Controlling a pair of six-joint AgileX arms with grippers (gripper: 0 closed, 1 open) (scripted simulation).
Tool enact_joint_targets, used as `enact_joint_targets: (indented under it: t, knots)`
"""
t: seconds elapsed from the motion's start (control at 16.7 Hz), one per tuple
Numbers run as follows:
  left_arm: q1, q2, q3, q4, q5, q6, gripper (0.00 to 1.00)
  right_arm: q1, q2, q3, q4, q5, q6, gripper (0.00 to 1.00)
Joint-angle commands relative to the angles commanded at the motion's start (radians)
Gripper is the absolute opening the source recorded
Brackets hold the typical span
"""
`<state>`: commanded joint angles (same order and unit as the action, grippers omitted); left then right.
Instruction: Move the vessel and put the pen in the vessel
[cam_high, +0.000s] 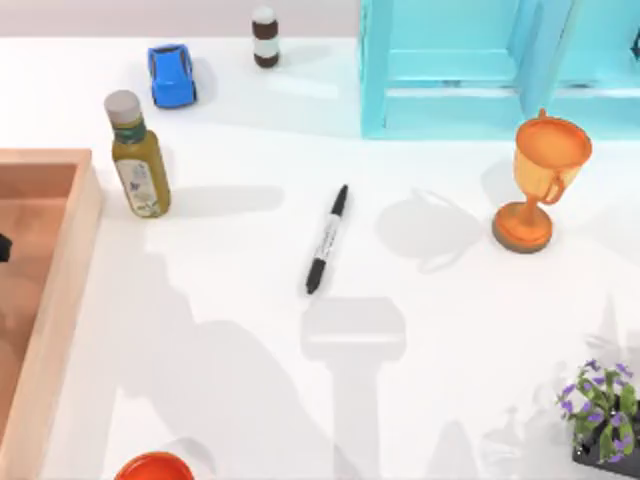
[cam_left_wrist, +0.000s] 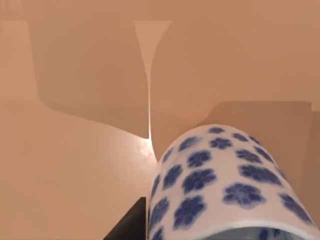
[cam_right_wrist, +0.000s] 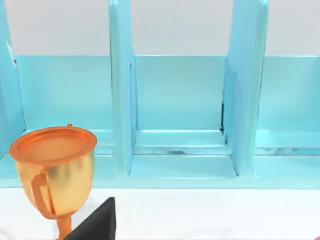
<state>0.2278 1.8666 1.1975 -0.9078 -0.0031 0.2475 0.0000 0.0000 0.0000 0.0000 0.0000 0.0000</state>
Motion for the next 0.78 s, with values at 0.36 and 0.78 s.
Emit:
enact_joint_targets:
  t: [0.36, 0.78]
  knots:
    - [0.000, 0.000, 0.000, 0.000, 0.000, 0.000, 0.17, 0.000, 0.000, 0.000, 0.000, 0.000, 0.000, 1.00]
    - [0.000, 0.000, 0.000, 0.000, 0.000, 0.000, 0.00, 0.000, 0.000, 0.000, 0.000, 0.000, 0.000, 1.00]
